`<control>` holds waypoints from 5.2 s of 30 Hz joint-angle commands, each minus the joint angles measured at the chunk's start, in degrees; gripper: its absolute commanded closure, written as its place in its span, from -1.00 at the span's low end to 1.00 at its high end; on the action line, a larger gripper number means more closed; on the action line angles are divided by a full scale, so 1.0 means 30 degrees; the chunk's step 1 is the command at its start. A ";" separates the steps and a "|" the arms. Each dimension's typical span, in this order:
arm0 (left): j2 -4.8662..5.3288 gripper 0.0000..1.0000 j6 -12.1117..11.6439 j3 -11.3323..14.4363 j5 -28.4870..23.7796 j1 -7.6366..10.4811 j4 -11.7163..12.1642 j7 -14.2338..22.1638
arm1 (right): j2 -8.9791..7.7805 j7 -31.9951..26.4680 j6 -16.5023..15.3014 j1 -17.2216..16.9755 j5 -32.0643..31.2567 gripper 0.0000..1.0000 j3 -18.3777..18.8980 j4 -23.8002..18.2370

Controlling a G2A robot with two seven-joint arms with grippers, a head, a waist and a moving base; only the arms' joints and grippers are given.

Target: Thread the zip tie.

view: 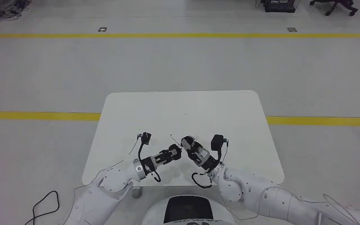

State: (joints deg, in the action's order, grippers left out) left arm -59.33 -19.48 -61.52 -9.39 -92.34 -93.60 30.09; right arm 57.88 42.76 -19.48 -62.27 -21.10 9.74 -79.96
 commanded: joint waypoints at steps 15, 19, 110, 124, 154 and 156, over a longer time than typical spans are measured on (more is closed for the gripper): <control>0.0068 1.00 0.0000 -0.0770 -0.0856 -0.0323 -0.0160 0.0100 | -0.0392 0.0898 0.0000 -0.0113 -0.0454 -0.82 0.0000 0.0292; 0.0120 1.00 0.0000 -0.1220 -0.1326 -0.0572 -0.0277 0.0478 | -0.0703 0.1659 0.0000 -0.0224 -0.0747 -1.00 0.0000 0.0511; -0.0917 1.00 0.0000 -0.0118 -1.4791 0.2859 0.4015 1.0016 | -0.2517 -2.1034 0.0000 -0.5819 1.6531 -1.00 1.3841 -0.4797; -0.1044 1.00 0.0082 -0.0137 -1.4157 0.2707 0.4167 0.9640 | 0.2222 -3.4500 0.0000 -0.7454 1.9366 -1.00 1.9633 -0.0227; -0.2021 1.00 0.0633 0.1439 -2.0444 0.2653 0.4963 0.9416 | 0.3539 -3.9740 0.0000 -0.4874 2.6034 -1.00 1.7394 0.4920; -0.2104 1.00 0.0553 0.1369 -2.1035 0.2735 0.5130 0.9423 | 0.3730 -4.0156 0.0000 -0.4769 2.6488 -1.00 1.7390 0.5057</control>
State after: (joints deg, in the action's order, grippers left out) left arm -65.55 -17.69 -57.30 -71.82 -84.31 -78.47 58.28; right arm 68.84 -77.07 -19.48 -76.71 57.67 61.97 -64.94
